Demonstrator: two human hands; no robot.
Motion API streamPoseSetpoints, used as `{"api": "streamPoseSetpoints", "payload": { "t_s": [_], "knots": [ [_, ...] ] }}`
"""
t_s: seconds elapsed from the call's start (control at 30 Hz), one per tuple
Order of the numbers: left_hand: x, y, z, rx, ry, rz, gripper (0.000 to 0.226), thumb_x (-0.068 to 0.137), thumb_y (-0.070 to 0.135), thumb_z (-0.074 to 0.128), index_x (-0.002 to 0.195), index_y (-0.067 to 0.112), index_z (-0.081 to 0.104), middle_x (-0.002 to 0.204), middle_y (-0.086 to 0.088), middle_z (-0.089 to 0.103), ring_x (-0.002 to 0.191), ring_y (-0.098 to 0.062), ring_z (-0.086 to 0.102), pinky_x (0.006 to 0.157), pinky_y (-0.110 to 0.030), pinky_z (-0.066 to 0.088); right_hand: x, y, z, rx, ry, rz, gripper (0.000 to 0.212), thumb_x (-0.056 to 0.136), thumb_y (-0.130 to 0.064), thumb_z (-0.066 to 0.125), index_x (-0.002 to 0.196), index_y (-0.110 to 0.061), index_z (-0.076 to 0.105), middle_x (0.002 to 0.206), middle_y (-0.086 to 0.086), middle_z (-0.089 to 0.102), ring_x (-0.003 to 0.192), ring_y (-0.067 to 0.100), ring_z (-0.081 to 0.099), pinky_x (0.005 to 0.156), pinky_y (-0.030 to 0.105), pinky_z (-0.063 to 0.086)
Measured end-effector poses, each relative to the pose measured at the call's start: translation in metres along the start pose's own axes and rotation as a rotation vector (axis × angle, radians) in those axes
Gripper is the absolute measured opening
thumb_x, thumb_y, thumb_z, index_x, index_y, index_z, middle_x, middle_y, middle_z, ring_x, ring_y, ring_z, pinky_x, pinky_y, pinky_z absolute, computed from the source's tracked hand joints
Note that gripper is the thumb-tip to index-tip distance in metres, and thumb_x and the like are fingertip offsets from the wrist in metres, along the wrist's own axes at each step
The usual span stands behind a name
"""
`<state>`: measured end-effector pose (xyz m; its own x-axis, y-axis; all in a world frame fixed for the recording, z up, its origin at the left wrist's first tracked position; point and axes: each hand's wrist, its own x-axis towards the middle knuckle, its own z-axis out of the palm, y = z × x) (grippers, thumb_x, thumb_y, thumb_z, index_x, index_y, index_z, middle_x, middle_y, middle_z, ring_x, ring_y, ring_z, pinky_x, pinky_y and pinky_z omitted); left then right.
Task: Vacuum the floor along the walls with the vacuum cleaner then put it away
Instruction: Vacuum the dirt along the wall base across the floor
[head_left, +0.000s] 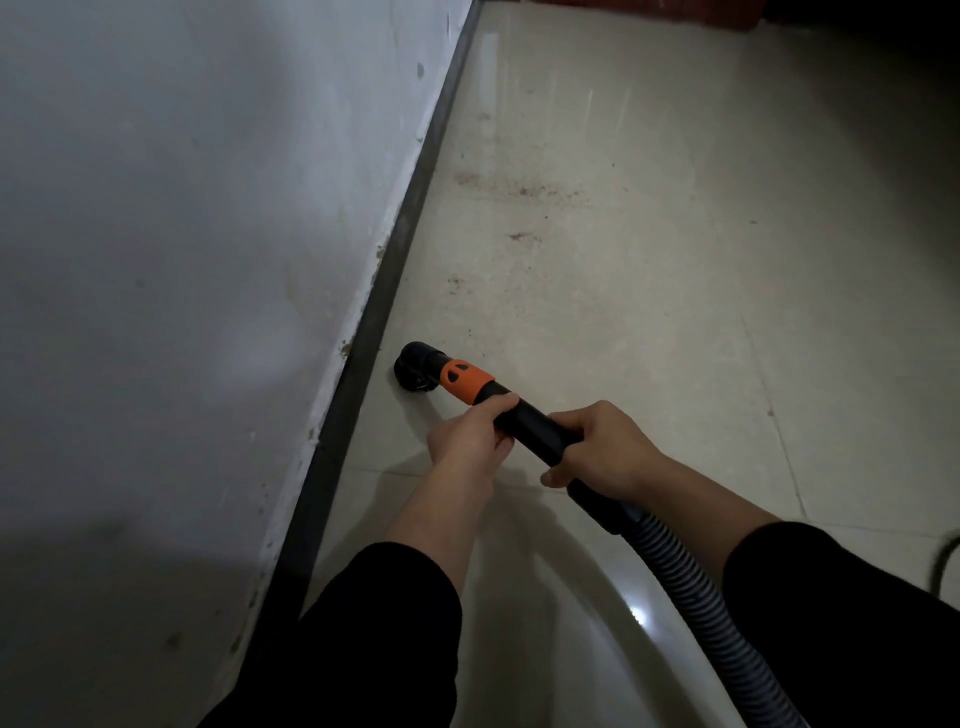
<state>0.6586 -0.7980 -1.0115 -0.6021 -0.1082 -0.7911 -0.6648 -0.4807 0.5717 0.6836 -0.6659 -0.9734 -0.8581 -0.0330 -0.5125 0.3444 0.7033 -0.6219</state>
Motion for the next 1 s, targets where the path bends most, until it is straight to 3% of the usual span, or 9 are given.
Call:
{"api": "streamPoseSetpoints", "payload": {
  "t_s": [0.13,0.27,0.37,0.47,0.53,0.7,1.0],
  "knots": [
    [0.006,0.004,-0.005,-0.021,0.008,0.028,0.04,0.077,0.007,0.079,0.112,-0.005,0.063,0.105,-0.018,0.07,0.089,-0.02,0.069,0.066,-0.021,0.054,0.008,-0.005,0.008,0.025,-0.002,0.002,0.03,0.072,-0.003,0.078,0.101,-0.012,0.072,0.087,0.017,0.07,0.078,0.029,0.068,0.077,0.04,0.057],
    [0.013,0.008,-0.008,-0.044,0.049,0.073,0.026,0.075,0.004,0.08,0.096,-0.002,0.066,0.094,-0.017,0.071,0.079,-0.02,0.07,0.057,-0.021,0.055,0.016,-0.01,0.015,0.07,0.011,0.013,0.033,0.072,-0.002,0.078,0.102,-0.015,0.073,0.083,0.013,0.069,0.071,0.025,0.066,0.072,0.036,0.056],
    [0.018,0.01,-0.009,-0.009,0.119,0.136,0.018,0.073,0.008,0.083,0.072,0.004,0.065,0.078,-0.014,0.07,0.079,-0.025,0.071,0.069,-0.03,0.057,0.021,-0.014,0.022,0.132,0.013,0.029,0.036,0.073,-0.001,0.077,0.105,-0.016,0.073,0.086,0.015,0.071,0.068,0.023,0.065,0.069,0.034,0.056],
    [0.021,0.012,-0.009,-0.007,0.153,0.177,0.02,0.073,0.008,0.083,0.064,0.007,0.065,0.07,-0.012,0.069,0.083,-0.029,0.071,0.083,-0.038,0.057,0.025,-0.018,0.027,0.165,0.021,0.042,0.037,0.072,-0.002,0.077,0.106,-0.017,0.073,0.087,0.015,0.071,0.071,0.026,0.066,0.07,0.036,0.056],
    [0.022,0.012,-0.008,-0.001,0.148,0.186,0.019,0.074,0.009,0.082,0.063,0.008,0.066,0.071,-0.012,0.069,0.084,-0.03,0.071,0.084,-0.039,0.057,0.027,-0.019,0.029,0.169,0.023,0.046,0.037,0.072,-0.002,0.077,0.105,-0.016,0.073,0.082,0.012,0.068,0.068,0.024,0.064,0.065,0.032,0.054],
    [0.024,0.012,-0.006,-0.017,0.122,0.213,0.017,0.076,0.009,0.08,0.066,0.013,0.068,0.059,-0.002,0.07,0.072,-0.019,0.071,0.065,-0.026,0.054,0.032,-0.019,0.028,0.179,0.037,0.042,0.036,0.073,-0.003,0.076,0.106,-0.016,0.072,0.085,0.013,0.069,0.068,0.024,0.063,0.064,0.031,0.053],
    [0.023,0.016,-0.005,-0.062,0.048,0.248,0.015,0.082,0.006,0.075,0.073,0.014,0.066,0.068,-0.003,0.07,0.062,-0.008,0.069,0.054,-0.015,0.054,0.037,-0.02,0.03,0.14,0.09,-0.01,0.037,0.074,-0.005,0.076,0.109,-0.016,0.07,0.088,0.012,0.069,0.078,0.028,0.067,0.07,0.035,0.055]
  ]
}}
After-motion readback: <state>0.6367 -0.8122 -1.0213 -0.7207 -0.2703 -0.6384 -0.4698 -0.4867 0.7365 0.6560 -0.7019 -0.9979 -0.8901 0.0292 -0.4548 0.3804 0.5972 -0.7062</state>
